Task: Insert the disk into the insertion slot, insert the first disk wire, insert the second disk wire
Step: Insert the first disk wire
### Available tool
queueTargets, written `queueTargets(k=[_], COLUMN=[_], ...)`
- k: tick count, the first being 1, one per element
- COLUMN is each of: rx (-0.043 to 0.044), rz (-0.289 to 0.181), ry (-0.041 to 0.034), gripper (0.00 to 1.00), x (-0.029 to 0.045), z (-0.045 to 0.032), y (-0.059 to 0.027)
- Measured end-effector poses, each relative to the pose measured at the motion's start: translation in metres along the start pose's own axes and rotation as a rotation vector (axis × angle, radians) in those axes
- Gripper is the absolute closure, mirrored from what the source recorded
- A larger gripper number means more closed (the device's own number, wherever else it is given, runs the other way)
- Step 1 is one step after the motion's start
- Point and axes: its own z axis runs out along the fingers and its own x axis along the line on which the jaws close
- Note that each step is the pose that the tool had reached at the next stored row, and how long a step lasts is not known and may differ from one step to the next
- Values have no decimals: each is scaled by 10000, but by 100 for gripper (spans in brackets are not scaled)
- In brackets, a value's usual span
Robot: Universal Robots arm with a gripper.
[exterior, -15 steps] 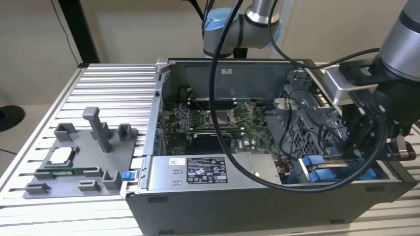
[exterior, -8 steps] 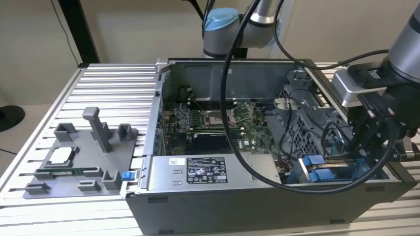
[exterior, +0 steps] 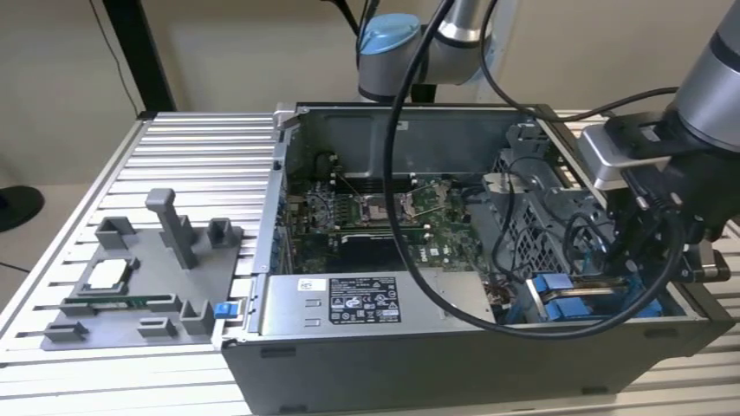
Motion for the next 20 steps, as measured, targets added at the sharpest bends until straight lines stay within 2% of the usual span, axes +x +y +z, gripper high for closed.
queueTargets(k=[3, 7, 20], rx=[-6, -56, -54], rz=[-124, -534, -512], ry=[-32, -90, -91], gripper=[100, 100, 100], x=[3, 3, 6], z=[17, 24, 100], y=[3, 3, -12])
